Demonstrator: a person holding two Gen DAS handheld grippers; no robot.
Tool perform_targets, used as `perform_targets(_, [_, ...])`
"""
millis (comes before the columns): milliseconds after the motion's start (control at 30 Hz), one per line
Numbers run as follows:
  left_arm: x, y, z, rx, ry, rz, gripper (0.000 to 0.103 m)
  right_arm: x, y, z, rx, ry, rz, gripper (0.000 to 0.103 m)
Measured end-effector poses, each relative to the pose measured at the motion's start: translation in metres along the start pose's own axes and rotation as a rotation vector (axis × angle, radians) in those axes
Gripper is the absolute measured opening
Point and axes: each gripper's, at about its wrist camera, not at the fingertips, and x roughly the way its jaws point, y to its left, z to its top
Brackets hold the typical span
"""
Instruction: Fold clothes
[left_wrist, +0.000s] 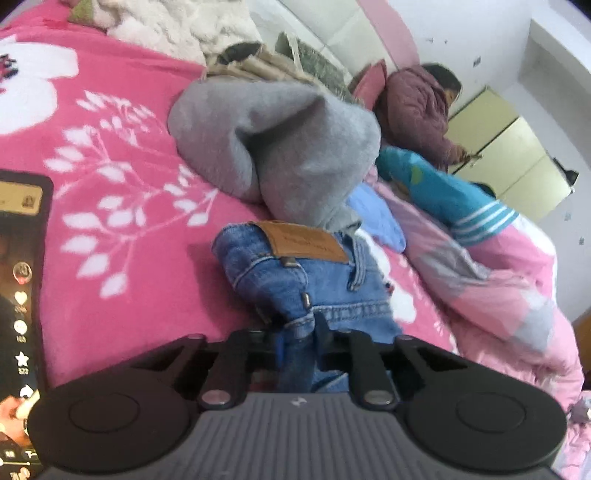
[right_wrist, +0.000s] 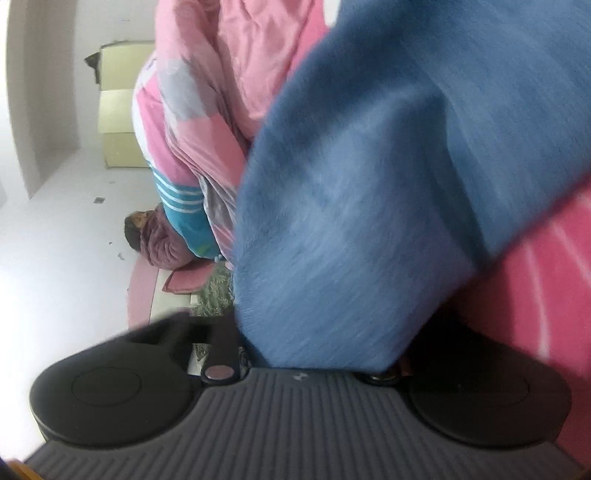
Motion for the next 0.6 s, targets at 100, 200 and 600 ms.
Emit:
perform_targets(100, [-0.013,0.004,0.005,-0.013,-0.024,0.005,0.010,-0.001,0.005,-0.004,-0.038,0.010,-0.008,0.003])
perform_targets(200, [-0.026,0.011,0.011,-0.023,-0.062,0.029,0.010,-0.007,0.008,-0.012,-0.043,0.045,-0.004,0.003])
perform_targets(600, [-0.036,0.014,0.002,-0.013,-0.047,0.109,0.064,-0.025,0.015,-0.020,-0.124,0.232,-0.068,0.051])
